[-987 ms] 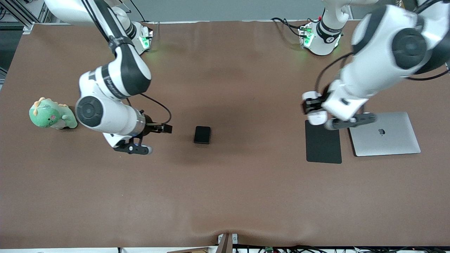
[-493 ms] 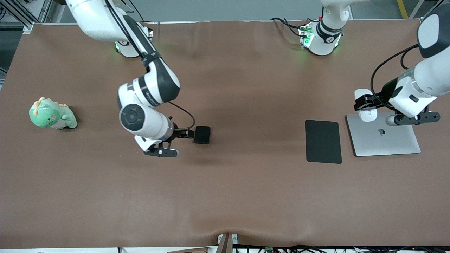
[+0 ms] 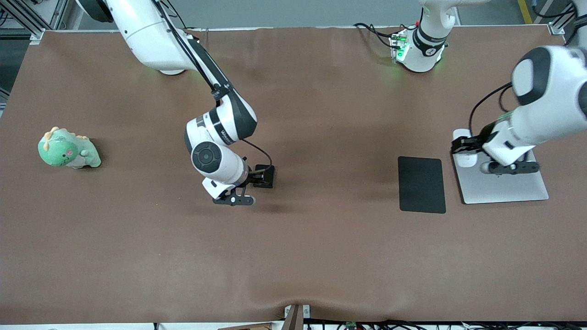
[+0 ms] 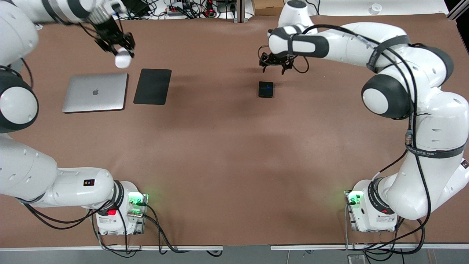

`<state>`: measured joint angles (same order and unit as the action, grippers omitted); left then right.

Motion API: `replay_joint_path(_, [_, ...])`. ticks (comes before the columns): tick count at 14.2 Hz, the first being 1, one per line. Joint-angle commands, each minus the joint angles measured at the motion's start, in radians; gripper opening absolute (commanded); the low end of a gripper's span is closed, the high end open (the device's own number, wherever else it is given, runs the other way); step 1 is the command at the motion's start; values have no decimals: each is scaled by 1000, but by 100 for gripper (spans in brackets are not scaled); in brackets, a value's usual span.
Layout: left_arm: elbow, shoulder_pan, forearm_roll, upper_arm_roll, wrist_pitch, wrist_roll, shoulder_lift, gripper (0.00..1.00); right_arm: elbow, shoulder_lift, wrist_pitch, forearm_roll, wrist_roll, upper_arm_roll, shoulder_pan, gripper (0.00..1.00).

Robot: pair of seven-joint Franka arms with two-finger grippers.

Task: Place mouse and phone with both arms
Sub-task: 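Lower the mouse onto the pad and open the left gripper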

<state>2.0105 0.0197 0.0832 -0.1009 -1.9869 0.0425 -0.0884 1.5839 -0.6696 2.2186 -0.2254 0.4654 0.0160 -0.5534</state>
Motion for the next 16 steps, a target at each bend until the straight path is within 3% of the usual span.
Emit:
replay_joint_path(1, [132,-20,10,15,-189,-52,-14,28,11,-31,53,-6,36,9,-32,100])
replay_joint_path(8, [125,-18,7,17,-476,-96,-284,29,50,-65,118,0,78,13,-68,100])
replay_joint_path(12, [97,-23,-5,15,-536,-104,-359,29,74,-80,170,1,90,13,-82,100])
replay_joint_path(13, [77,-23,-11,17,-544,-104,-384,37,74,-84,177,1,119,13,-89,100])
replay_joint_path(14, [59,-23,-20,15,-544,-104,-399,59,74,-87,182,1,125,13,-91,100])
replay_joint_path(15, [45,-24,-26,17,-541,-102,-399,100,73,-91,182,1,127,13,-92,100])
replay_joint_path(16, [36,-24,-36,15,-535,-99,-396,100,73,-91,181,1,127,13,-95,94])
